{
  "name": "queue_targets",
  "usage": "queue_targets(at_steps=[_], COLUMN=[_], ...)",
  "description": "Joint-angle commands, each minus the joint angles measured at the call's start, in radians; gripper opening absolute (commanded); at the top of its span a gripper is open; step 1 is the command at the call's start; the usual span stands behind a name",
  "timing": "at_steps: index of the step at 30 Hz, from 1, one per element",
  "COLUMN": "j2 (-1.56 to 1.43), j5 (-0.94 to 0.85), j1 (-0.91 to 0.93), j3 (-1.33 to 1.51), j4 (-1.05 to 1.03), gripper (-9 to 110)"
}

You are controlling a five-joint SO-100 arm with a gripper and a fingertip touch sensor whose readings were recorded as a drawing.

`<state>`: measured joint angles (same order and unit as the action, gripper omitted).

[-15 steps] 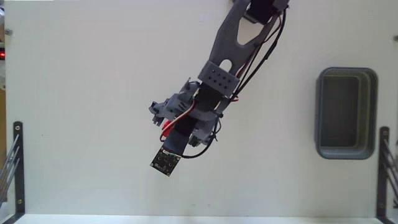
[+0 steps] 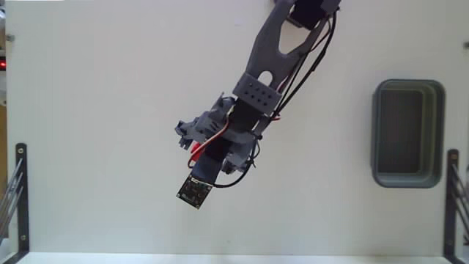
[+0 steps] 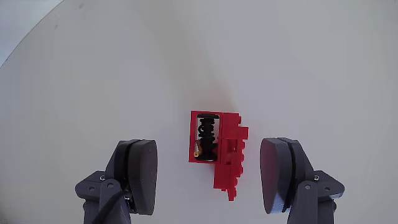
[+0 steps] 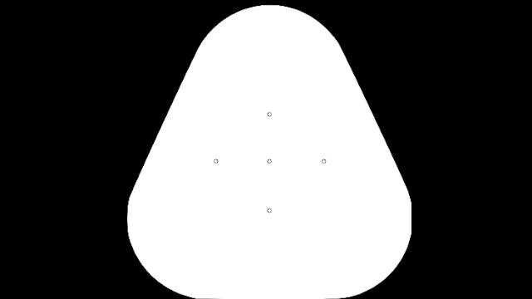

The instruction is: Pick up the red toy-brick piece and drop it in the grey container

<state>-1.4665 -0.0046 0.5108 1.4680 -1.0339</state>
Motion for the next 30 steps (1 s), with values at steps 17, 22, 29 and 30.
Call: queue_targets(at_steps=[17, 22, 29, 30], j2=[-0.03, -0.031, -0.031, -0.031], j5=[0.005, 0.005, 0.005, 0.005], j1=[0.01, 0.01, 0.01, 0.01], j3=[-0.043, -0.035, -0.02, -0.017], j4=[0.012, 0.02, 0.035, 0.037], gripper=[110, 110, 110, 110])
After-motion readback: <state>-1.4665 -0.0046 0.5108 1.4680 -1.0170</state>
